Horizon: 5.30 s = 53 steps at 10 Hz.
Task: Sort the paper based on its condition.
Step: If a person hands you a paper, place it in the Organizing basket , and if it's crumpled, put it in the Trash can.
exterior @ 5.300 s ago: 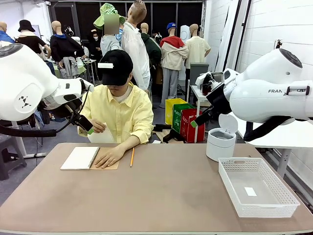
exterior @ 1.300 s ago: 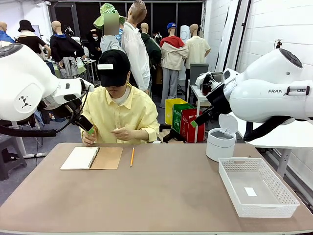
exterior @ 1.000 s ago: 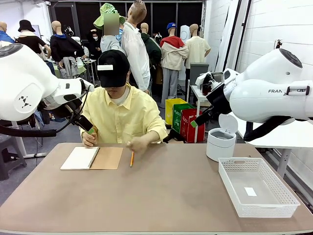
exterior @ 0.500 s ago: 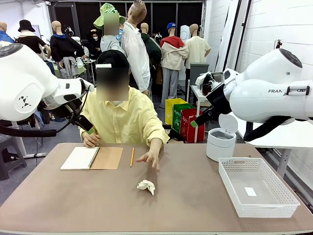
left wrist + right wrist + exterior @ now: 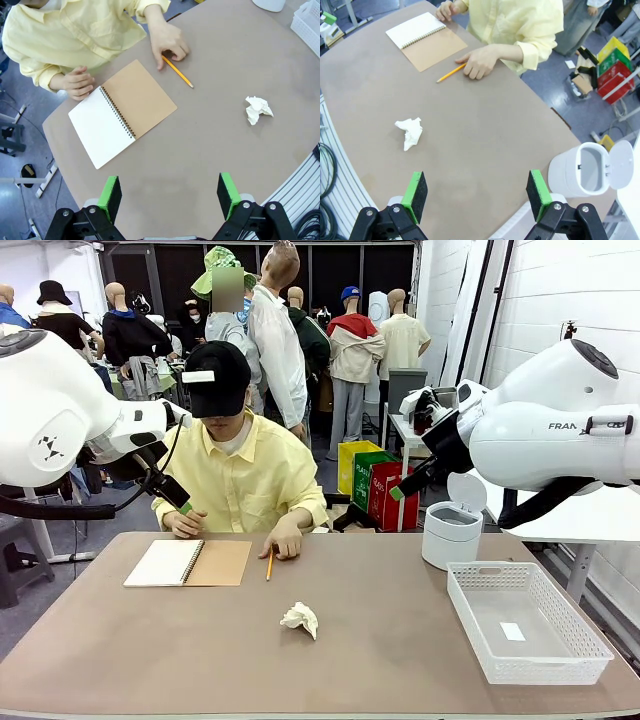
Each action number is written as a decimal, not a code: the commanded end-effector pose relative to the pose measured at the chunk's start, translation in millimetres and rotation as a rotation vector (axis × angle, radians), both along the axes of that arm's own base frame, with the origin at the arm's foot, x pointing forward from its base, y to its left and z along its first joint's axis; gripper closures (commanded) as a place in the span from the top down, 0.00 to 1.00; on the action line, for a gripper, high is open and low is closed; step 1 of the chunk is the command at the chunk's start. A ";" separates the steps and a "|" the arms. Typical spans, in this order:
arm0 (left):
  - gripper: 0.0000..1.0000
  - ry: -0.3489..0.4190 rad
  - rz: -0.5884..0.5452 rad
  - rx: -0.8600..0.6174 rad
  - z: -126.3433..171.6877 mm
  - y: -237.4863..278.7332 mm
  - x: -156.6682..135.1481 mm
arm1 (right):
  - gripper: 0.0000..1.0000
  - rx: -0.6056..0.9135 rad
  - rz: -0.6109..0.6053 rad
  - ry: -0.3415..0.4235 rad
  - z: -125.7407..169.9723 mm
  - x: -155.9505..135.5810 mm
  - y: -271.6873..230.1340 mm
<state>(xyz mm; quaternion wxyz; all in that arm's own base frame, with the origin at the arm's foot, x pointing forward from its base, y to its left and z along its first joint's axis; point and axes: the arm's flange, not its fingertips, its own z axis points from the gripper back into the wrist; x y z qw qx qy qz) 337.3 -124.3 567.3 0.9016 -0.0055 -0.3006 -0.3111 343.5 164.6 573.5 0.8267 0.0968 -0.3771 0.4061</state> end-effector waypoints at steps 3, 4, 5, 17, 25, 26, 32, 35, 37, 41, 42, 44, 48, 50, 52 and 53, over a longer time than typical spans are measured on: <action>1.00 -0.002 -0.001 0.002 0.4 0.2 -0.1 | 1.00 0.000 0.000 0.000 0.0 0.0 0.0; 1.00 -0.002 -0.001 0.002 0.4 0.2 -0.1 | 1.00 -0.010 0.022 0.007 0.8 3.3 4.9; 1.00 -0.002 -0.001 0.002 0.4 0.2 -0.1 | 1.00 -0.038 0.055 0.011 4.3 7.9 13.7; 1.00 -0.002 -0.001 0.002 0.4 0.2 -0.1 | 1.00 -0.285 0.270 0.119 -50.5 40.6 136.3; 1.00 -0.002 -0.001 0.002 0.4 0.2 -0.1 | 1.00 -0.345 0.303 0.138 -74.1 59.4 168.3; 1.00 -0.002 -0.001 0.002 0.4 0.2 -0.1 | 1.00 -0.371 0.307 0.155 -85.4 62.7 178.5; 1.00 -0.002 -0.001 0.002 0.4 0.2 -0.1 | 1.00 -0.410 0.336 0.222 -147.4 57.7 219.8; 1.00 -0.002 -0.001 0.002 0.4 0.2 -0.1 | 1.00 -0.450 0.355 0.230 -176.6 53.9 228.2; 1.00 -0.002 -0.001 0.002 0.4 0.2 -0.1 | 1.00 -0.485 0.359 0.231 -190.7 57.3 231.1; 1.00 -0.002 -0.001 0.002 0.4 0.2 -0.1 | 1.00 -0.482 0.383 0.251 -193.0 54.4 224.9; 1.00 -0.002 -0.001 0.002 0.4 0.2 -0.1 | 1.00 -0.482 0.383 0.251 -193.0 54.4 224.9; 1.00 -0.002 -0.001 0.002 0.4 0.2 -0.1 | 1.00 -0.484 0.387 0.257 -196.2 54.2 226.0; 1.00 -0.002 -0.001 0.002 0.4 0.2 -0.1 | 1.00 -0.507 0.402 0.298 -222.3 63.0 238.4; 1.00 -0.002 -0.001 0.002 0.4 0.2 -0.1 | 1.00 -0.520 0.408 0.311 -232.6 64.1 242.4; 1.00 -0.002 -0.001 0.002 0.4 0.2 -0.1 | 1.00 -0.531 0.413 0.324 -239.8 66.8 244.9; 1.00 -0.002 -0.001 0.002 0.4 0.2 -0.1 | 1.00 -0.537 0.409 0.323 -241.3 68.4 244.9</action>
